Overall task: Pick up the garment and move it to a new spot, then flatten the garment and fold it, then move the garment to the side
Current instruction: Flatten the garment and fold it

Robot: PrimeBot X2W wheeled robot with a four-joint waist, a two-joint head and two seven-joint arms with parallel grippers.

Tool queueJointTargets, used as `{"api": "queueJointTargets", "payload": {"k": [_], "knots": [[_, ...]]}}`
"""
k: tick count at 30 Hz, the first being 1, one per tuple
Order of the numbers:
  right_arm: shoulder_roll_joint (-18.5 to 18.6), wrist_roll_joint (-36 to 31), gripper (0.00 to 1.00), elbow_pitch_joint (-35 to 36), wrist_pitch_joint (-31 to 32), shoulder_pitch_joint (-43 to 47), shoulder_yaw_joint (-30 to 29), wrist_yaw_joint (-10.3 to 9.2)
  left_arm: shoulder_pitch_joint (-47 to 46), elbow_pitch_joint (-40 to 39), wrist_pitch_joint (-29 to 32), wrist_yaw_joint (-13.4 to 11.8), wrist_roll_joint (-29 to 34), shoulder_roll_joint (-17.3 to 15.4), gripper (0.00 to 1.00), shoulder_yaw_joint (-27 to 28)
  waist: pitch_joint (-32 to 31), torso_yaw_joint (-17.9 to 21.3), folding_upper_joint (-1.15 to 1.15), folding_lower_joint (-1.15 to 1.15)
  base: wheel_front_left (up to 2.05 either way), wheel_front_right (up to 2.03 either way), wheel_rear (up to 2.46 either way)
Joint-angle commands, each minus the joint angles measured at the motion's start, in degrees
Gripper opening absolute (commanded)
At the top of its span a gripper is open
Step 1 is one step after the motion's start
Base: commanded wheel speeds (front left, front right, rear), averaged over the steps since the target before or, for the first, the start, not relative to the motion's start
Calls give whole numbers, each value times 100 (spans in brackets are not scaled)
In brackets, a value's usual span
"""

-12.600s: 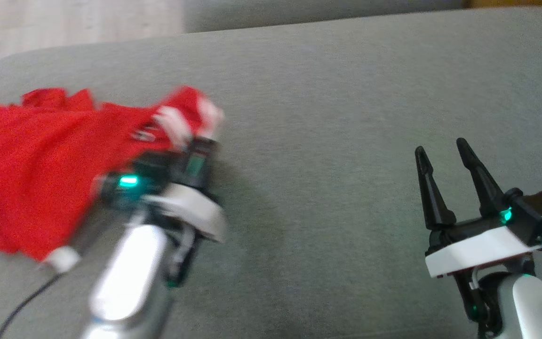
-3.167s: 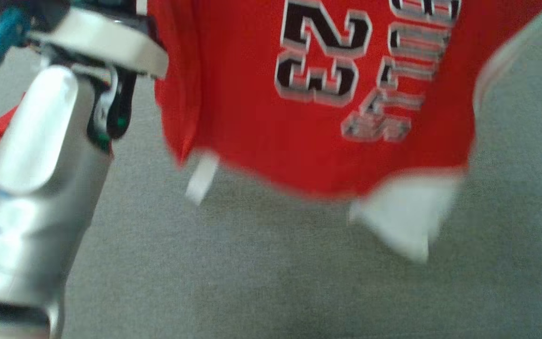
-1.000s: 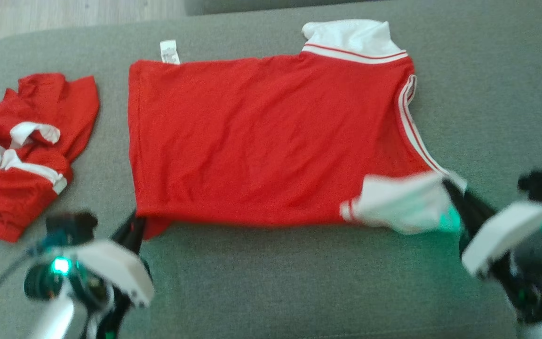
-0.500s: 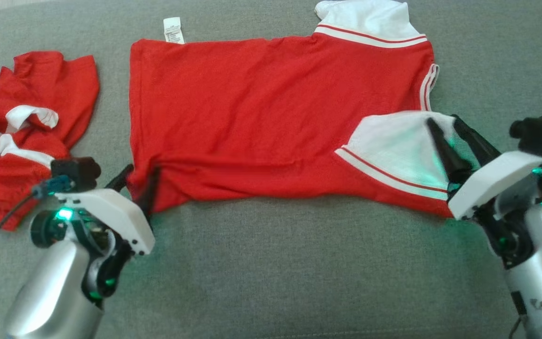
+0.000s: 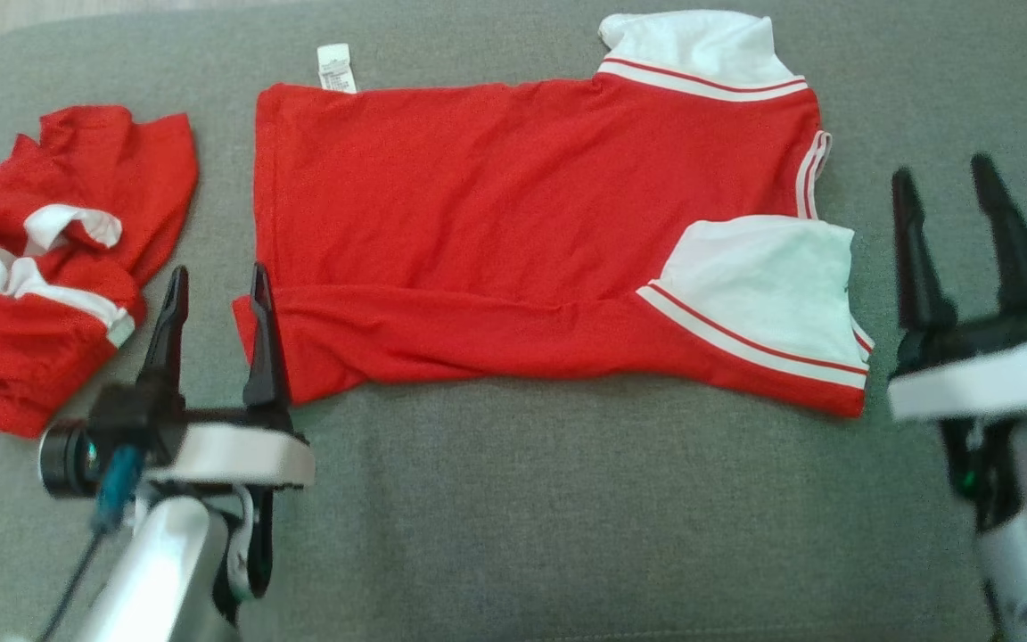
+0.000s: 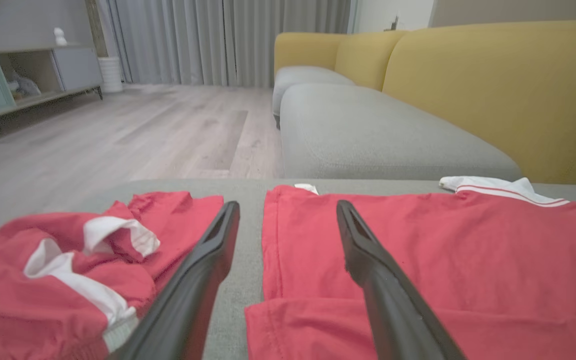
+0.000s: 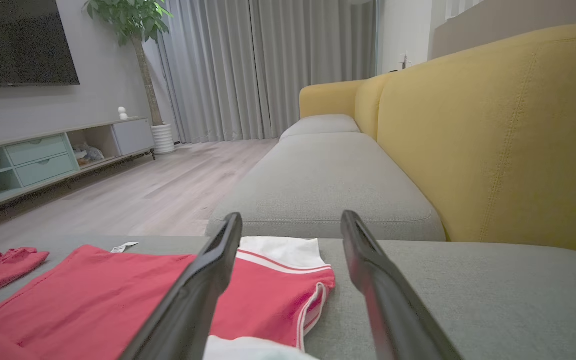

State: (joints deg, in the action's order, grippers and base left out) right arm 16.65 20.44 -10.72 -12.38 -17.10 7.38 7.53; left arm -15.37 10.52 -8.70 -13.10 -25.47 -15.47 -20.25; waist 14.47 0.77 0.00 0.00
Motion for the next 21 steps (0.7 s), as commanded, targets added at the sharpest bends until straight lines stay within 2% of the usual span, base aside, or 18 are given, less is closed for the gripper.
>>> {"api": "queueJointTargets", "payload": {"k": [1, 6, 9, 14, 21], "knots": [[-87, -135, 100, 328, -67, 237, 17, -4, -49, -239, -191, -102, 114, -104, 100, 243, -41, -11, 0, 0, 0, 0, 0], [-611, -565, 100, 1328, 147, 1089, -319, -4, 277, -624, -554, -481, 581, -75, 100, 258, -125, -24, 0, 0, 0, 0, 0], [-857, -648, 100, 1659, 337, 1476, -424, -4, 477, -702, -583, -611, 729, -120, 100, 262, -162, -14, 0, 0, 0, 0, 0], [-1096, -679, 100, 1912, 548, 1891, -399, -4, 733, -641, -514, -664, 723, -165, 100, 221, -223, 13, 0, 0, 0, 0, 0], [-1192, -668, 100, 1985, 639, 2002, -415, -4, 787, -683, -558, -661, 685, -151, 100, 258, -253, -11, 0, 0, 0, 0, 0]]}}
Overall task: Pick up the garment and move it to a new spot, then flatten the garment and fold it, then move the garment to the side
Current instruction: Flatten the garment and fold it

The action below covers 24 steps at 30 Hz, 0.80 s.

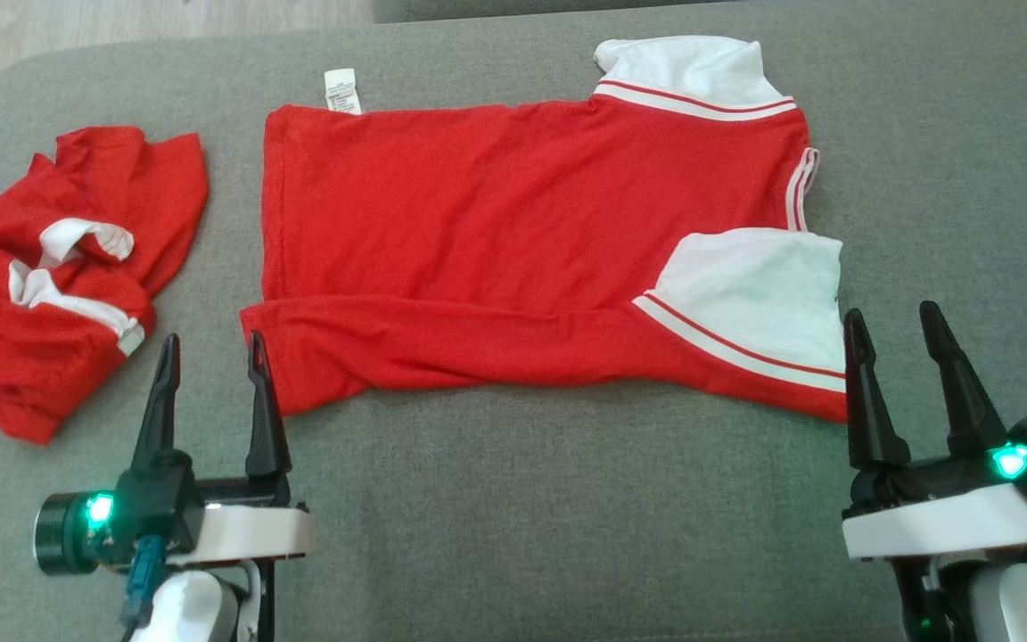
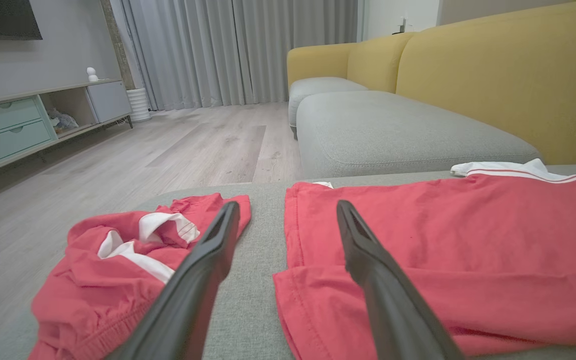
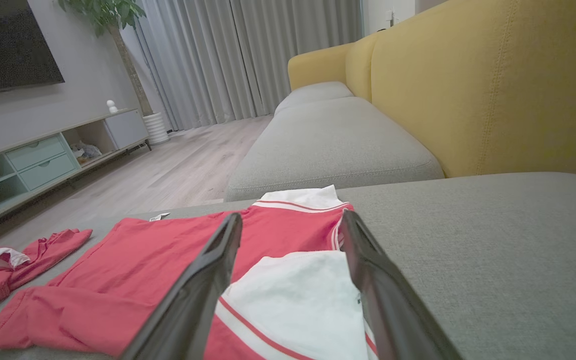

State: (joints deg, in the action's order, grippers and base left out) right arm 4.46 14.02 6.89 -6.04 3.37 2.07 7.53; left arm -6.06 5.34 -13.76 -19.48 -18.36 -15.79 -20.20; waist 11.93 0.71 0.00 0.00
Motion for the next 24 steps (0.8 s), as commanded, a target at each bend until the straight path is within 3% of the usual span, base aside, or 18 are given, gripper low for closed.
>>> {"api": "queueJointTargets", "payload": {"k": [1, 8, 10, 16, 24], "knots": [[22, -26, 100, 230, 12, -42, 110, -4, -146, -157, -61, -10, -25, -110, 100, 250, 3, -14, 0, 0, 0, 0, 0], [-9, 92, 100, 42, 280, -57, -5, -4, -201, 40, -54, 164, -49, -68, 100, 149, 16, -59, 0, 0, 0, 0, 0], [37, 112, 100, -169, 415, -97, -58, -4, -287, 241, 114, 321, -143, -34, 100, 47, 35, -80, 0, 0, 0, 0, 0], [235, 326, 100, -1224, 720, -400, -118, -4, -743, 1060, 613, 834, -502, 129, 100, -167, 134, -92, 0, 0, 0, 0, 0], [370, 668, 100, -2425, 1275, -1034, 90, -4, -1254, 2098, 1327, 1311, -1109, 331, 100, -143, 268, -48, 0, 0, 0, 0, 0]]}}
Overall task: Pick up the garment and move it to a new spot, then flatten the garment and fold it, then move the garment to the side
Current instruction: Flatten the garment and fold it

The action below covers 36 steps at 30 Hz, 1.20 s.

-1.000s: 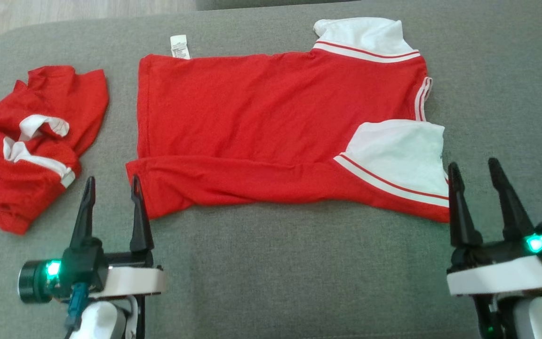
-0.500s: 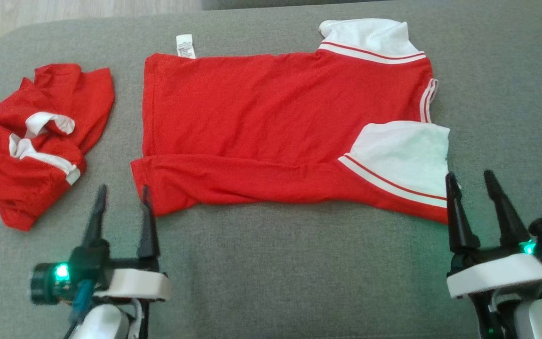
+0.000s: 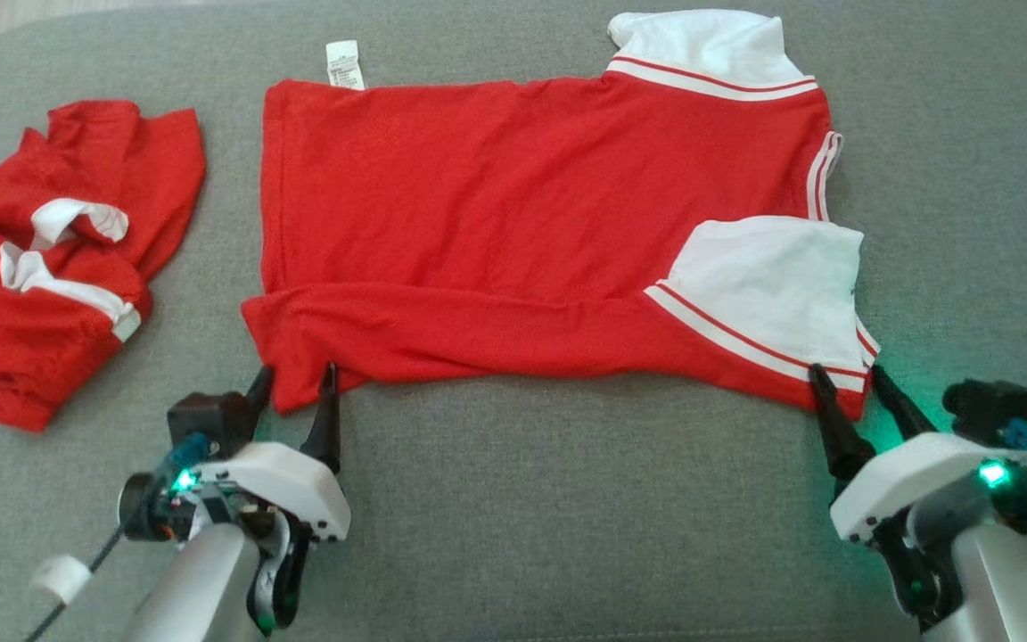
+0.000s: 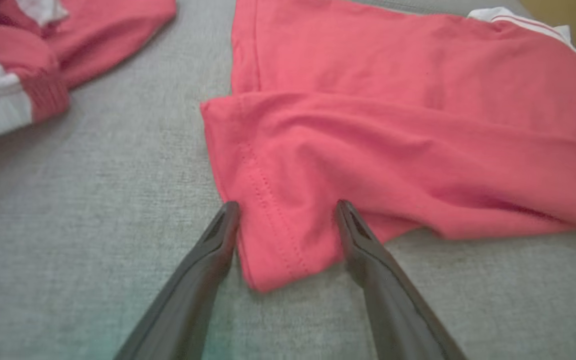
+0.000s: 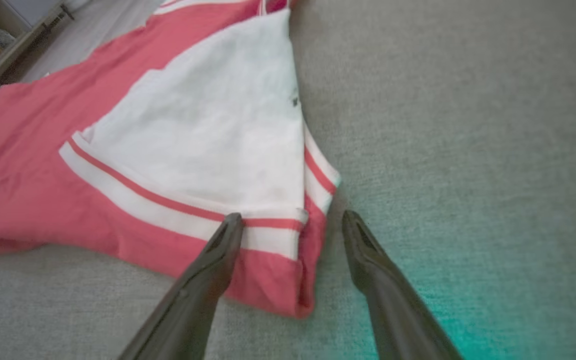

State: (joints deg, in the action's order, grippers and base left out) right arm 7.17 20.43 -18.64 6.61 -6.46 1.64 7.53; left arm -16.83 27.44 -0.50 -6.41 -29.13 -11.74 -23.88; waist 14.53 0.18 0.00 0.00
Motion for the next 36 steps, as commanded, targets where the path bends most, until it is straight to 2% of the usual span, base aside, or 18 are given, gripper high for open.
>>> {"api": "queueJointTargets", "payload": {"k": [1, 4, 5, 6, 7, 8, 14, 18, 22, 28, 29, 34, 36], "knots": [[83, 69, 100, 47, 138, -101, 171, -4, -206, -8, 128, 74, -132, -52, 100, 232, 13, 12, 0, 0, 0, 0, 0], [67, 201, 100, -150, 598, -168, 229, -4, -244, 171, 450, 272, -401, 10, 100, 244, 26, 14, 0, 0, 0, 0, 0], [75, 260, 99, -162, 705, -188, 257, -4, -237, 215, 605, 327, -460, 11, 95, 215, 28, 13, 0, 0, 0, 0, 0], [91, 316, 51, -173, 834, -197, 292, -4, -233, 220, 709, 379, -531, 19, 52, 211, 31, 11, 0, 0, 0, 0, 0], [106, 388, 5, -169, 960, -201, 327, -4, -233, 213, 786, 411, -556, 1, 0, 196, 34, 10, 0, 0, 0, 0, 0], [134, 440, 0, -136, 1052, -207, 359, -4, -233, 197, 831, 426, -557, -29, 0, 182, 34, 7, 0, 0, 0, 0, 0], [264, 611, 0, 461, 1211, -195, 304, -4, -238, -180, 472, 182, -211, -351, 0, 204, 22, -14, 0, 0, 0, 0, 0], [326, 634, 0, 1120, 1377, -31, 118, -4, -90, -744, 409, 4, -102, -574, 0, 276, -22, -33, 0, 0, 0, 0, 0], [335, 573, 0, 1866, 1644, 315, -186, -4, 279, -1548, 678, -199, -82, -846, 0, 333, -112, -63, 0, 0, 0, 0, 0], [52, 421, 0, 2930, 2304, 1152, -538, -4, 1254, -2819, 1345, -612, -231, -1236, 0, 451, -328, -78, 0, 0, 0, 0, 0], [52, 421, 0, 2930, 2304, 1152, -538, -4, 1254, -2819, 1345, -612, -231, -1236, 0, 451, -328, -78, 0, 0, 0, 0, 0], [-215, 458, 0, 3434, 2758, 1907, -760, -4, 2079, -3660, 1685, -950, -367, -1390, 0, 522, -448, -126, 0, 0, 0, 0, 0], [-290, 515, 0, 3444, 2803, 2117, -819, -4, 2243, -3799, 1693, -985, -383, -1400, 0, 505, -466, -160, 0, 0, 0, 0, 0]]}}
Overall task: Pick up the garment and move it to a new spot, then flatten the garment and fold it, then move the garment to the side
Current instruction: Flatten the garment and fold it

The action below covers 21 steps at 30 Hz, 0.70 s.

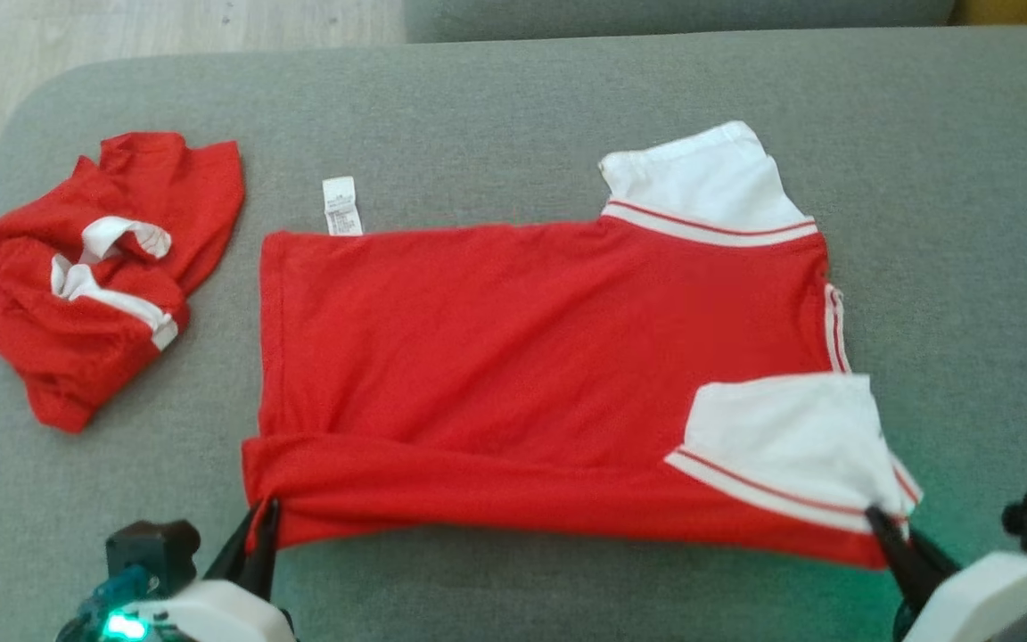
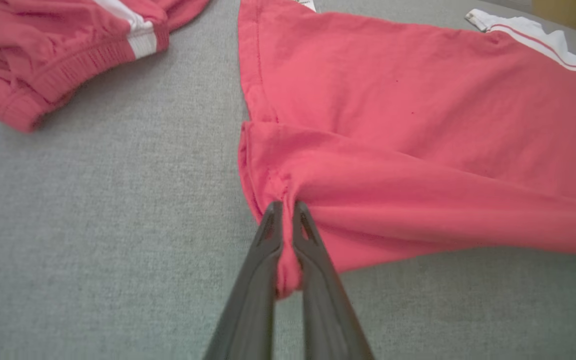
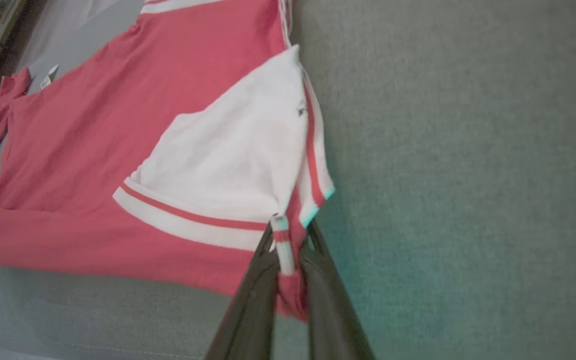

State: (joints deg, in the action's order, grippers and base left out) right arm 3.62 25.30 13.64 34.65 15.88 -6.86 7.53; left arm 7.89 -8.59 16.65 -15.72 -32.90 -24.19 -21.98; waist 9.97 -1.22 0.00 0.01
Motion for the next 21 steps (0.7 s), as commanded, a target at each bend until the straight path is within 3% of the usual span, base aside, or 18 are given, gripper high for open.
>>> {"api": "queueJointTargets", "payload": {"k": [1, 2, 3, 4, 11, 17, 18, 21], "knots": [[34, 75, 0, 156, 14, -39, 23, -4, -190, -189, -41, -46, -35, -120, 4, 296, -27, -33, 0, -1, 0, 0, 0], [8, 115, 0, 68, 26, 20, 41, -4, -164, -122, -58, -18, -85, -66, 43, 265, -52, -35, 0, -1, 0, 0, 0], [-12, 166, 48, -40, 37, 59, 96, -4, -140, -9, -64, 24, -153, 4, 100, 222, -71, -31, 0, -1, 0, 0, 0], [-30, 280, 100, -159, 0, 63, 152, -4, -134, 127, -109, 77, -215, 86, 100, 184, -91, -21, 0, -1, 0, 0, 0], [-58, 344, 100, -805, -752, -120, 340, -4, -277, 967, -1270, 153, -79, 594, 100, 210, -198, 28, 0, -1, 0, 0, 0], [61, 92, 100, -543, -1859, -552, 541, -4, -804, 1159, -2724, 111, 588, 785, 100, 226, -144, 16, 0, -1, 0, 0, 0], [91, -138, 100, -378, -2316, -722, 561, -4, -1026, 1146, -2975, 114, 796, 831, 100, 225, -122, 6, 0, -1, 0, 0, 0], [136, -551, 100, -126, -2977, -940, 613, -4, -1309, 1098, -3112, 92, 1101, 889, 100, 226, -100, -15, 0, -1, 0, 0, 0]]}}
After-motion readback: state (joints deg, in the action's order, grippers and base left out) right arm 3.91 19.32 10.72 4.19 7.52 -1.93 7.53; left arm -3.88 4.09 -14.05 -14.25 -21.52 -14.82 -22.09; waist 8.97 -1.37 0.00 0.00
